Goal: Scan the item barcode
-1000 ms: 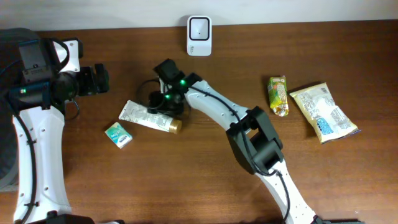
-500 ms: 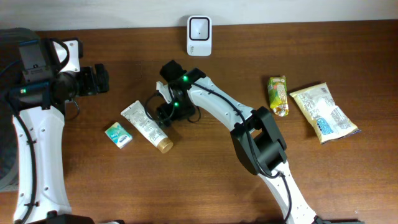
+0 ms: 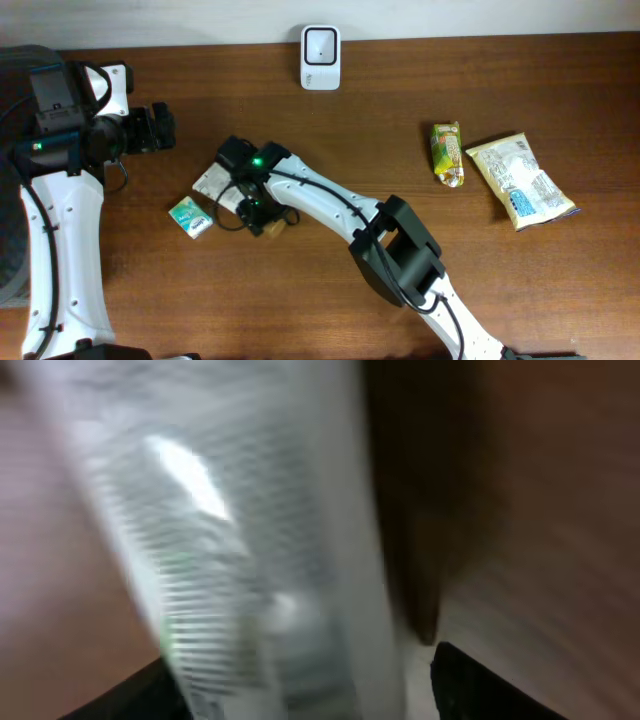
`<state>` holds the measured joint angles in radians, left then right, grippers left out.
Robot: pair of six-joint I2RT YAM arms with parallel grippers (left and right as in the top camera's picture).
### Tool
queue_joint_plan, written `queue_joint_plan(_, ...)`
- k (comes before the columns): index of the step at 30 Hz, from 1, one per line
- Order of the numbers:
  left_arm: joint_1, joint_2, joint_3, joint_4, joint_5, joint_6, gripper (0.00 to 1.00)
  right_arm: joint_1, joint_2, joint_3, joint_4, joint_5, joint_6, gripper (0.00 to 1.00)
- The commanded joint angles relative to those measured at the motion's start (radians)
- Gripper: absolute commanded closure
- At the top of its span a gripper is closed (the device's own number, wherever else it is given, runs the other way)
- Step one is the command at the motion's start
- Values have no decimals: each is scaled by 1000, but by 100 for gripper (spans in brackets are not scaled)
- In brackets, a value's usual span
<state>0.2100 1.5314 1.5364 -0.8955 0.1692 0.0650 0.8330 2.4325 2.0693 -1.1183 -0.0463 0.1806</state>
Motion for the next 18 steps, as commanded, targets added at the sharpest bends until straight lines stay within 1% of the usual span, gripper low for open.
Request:
queue_joint_plan(1,2,-8,7,-1,10,19,1,-97,-36,-7,-19,229,18,28)
queue_joint_plan(3,2,-8,7,-2,10,19,1,-165,-36,-6,8,249,18,27)
queue_joint_plan(4,2,-8,7,-3,10,19,1,-214,-36,-5,38,210,18,27)
queue_joint_plan(7,2,-8,7,-3,10,19,1,-320,-36,10,113,-104,19,28)
queue_joint_plan(9,2,-8,7,-3,11,19,1,-350,-43,60,110,-227,34,33)
queue_joint_plan(10,2,-8,7,-3,11,19,1,-350,-53,85,106,-239,51,33)
queue_joint_plan(11,2,-8,7,-3,11,19,1,-344,-72,127,85,-224,102,37)
queue_joint_plan(12,2,-8,7,-3,10,19,1,-335,-90,171,55,-185,203,37)
queue_joint_plan(13,2,-8,7,-3,10,19,1,-326,-102,196,44,-182,258,37)
queue_joint_plan(14,2,-8,7,-3,10,19,1,-311,-114,213,47,-181,338,39)
queue_joint_plan(15,2,-8,7,-3,10,19,1,-288,-114,212,76,-177,458,52)
queue_joint_plan(17,2,-8,7,-3,11,19,1,-254,-93,198,114,-143,584,61)
queue_joint_plan(18,2,-8,7,-3,11,19,1,-231,-76,190,139,-122,650,62)
